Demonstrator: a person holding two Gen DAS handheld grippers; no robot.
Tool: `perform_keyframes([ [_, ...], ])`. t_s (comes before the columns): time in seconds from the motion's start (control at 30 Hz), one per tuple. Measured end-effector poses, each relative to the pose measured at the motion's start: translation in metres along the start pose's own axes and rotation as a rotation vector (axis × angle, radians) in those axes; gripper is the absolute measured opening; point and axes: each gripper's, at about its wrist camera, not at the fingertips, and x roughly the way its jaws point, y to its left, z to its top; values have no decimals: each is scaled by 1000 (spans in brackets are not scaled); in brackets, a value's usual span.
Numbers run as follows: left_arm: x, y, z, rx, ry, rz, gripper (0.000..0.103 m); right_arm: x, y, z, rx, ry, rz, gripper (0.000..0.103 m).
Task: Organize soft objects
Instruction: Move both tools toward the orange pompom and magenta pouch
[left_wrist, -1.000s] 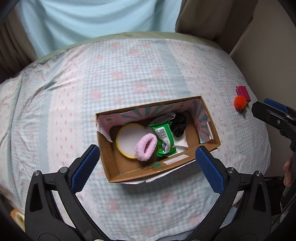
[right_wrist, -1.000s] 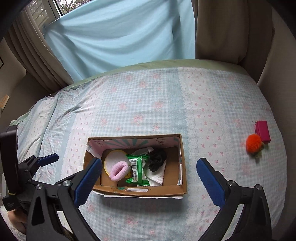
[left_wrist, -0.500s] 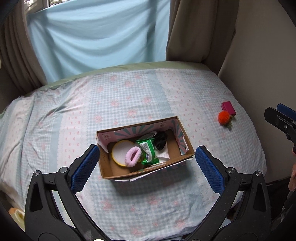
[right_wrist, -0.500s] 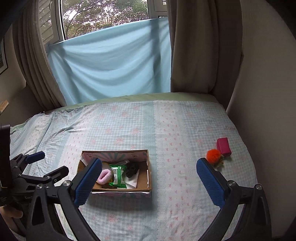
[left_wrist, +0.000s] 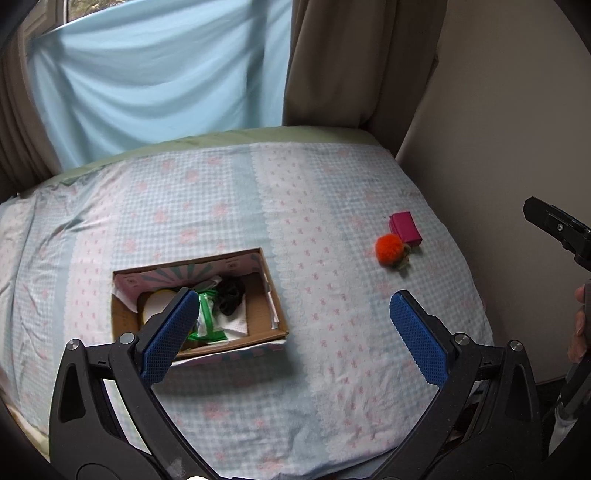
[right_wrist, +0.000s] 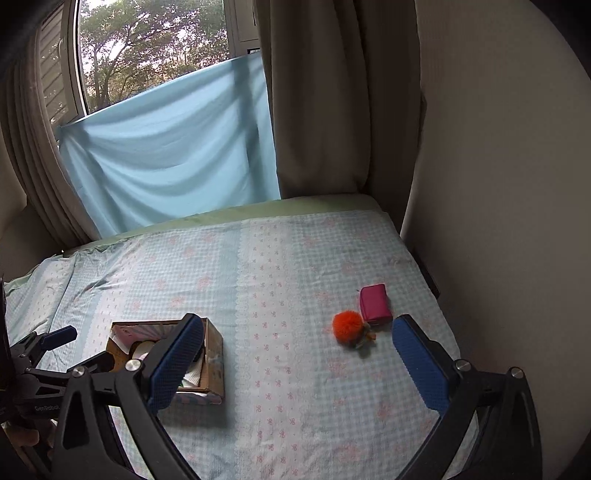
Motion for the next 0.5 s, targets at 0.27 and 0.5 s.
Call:
perform_keyframes([
  [0.27, 94, -94, 17, -10, 41, -28, 103, 75, -99, 28, -26, 55, -3, 102],
  [0.5, 210, -157, 26, 19, 66, -70, 103, 178, -155, 37, -59, 147, 42, 102],
])
